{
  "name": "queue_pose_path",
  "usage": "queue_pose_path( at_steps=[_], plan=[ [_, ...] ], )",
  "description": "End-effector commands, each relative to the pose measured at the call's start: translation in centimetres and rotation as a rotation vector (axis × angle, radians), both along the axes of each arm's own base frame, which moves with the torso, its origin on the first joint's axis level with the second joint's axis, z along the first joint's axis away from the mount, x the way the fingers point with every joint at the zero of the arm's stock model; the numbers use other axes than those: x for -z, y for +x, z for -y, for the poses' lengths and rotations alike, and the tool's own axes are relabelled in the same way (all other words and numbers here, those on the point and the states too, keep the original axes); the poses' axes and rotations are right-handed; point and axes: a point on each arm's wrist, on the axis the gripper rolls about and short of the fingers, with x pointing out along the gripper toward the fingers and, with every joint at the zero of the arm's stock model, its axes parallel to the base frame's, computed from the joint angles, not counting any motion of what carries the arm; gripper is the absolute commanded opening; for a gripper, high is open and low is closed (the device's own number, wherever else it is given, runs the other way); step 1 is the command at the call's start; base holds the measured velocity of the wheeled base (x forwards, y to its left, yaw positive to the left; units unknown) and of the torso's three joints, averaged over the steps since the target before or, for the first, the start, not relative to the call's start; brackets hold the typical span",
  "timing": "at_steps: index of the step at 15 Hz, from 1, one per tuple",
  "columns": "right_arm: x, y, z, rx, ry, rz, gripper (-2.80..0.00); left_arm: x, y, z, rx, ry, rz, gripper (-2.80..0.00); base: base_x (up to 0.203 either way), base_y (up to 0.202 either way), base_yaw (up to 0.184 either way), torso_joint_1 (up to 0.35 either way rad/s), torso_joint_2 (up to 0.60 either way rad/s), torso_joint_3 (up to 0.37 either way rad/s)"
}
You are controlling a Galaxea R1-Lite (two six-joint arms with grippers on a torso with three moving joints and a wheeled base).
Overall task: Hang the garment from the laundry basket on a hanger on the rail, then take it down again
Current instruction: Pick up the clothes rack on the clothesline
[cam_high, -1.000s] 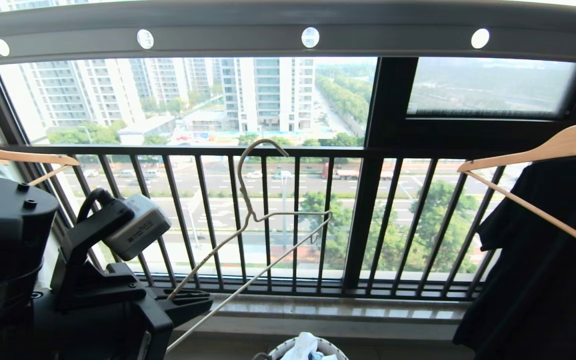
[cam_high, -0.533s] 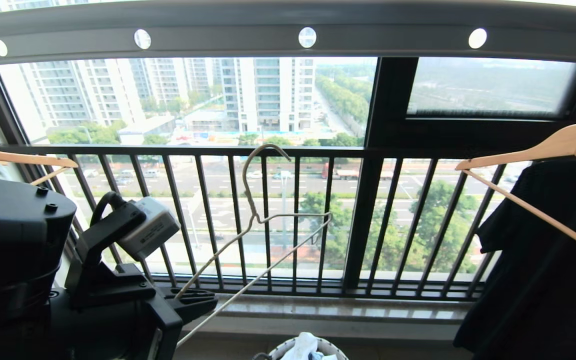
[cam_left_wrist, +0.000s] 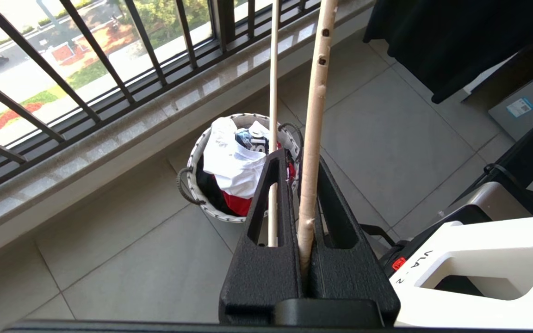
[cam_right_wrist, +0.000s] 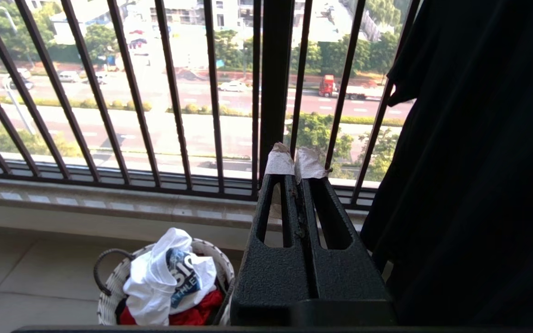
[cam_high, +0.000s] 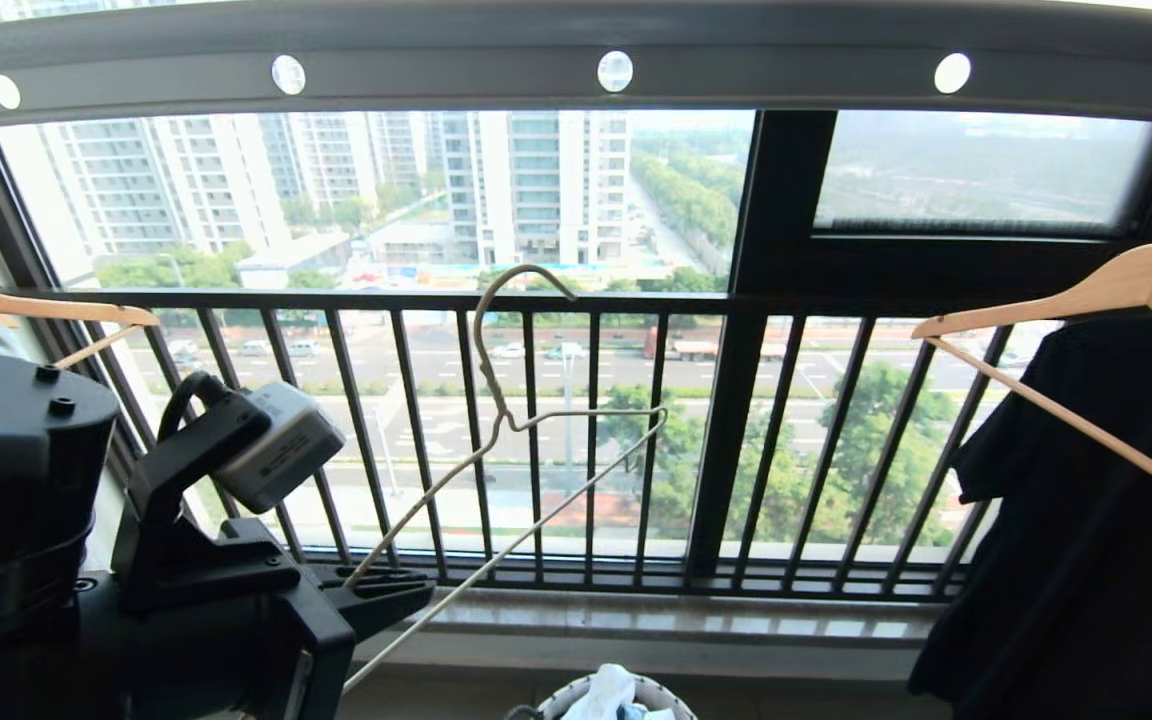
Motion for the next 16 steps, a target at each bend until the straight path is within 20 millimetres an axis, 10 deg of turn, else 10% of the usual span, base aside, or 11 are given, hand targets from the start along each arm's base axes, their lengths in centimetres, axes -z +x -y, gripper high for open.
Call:
queue_pose_path(
  at_steps=[1, 16],
  plan=[
    [0.0, 0.01, 0.0, -0.002, -0.001, -0.001, -2.8, -0.07, -0.07, -0.05, -0.001, -0.003, 0.002, -2.8, 0.0, 0.0, 0.0, -0.092, 0.2, 0.105],
    [0.0, 0.0, 0.0, -0.001, -0.001, 0.0, -2.8, -0.2, -0.16, -0.14, -0.001, -0.009, 0.009, -2.8, 0.0, 0.0, 0.0, -0.137, 0.3, 0.158]
  ],
)
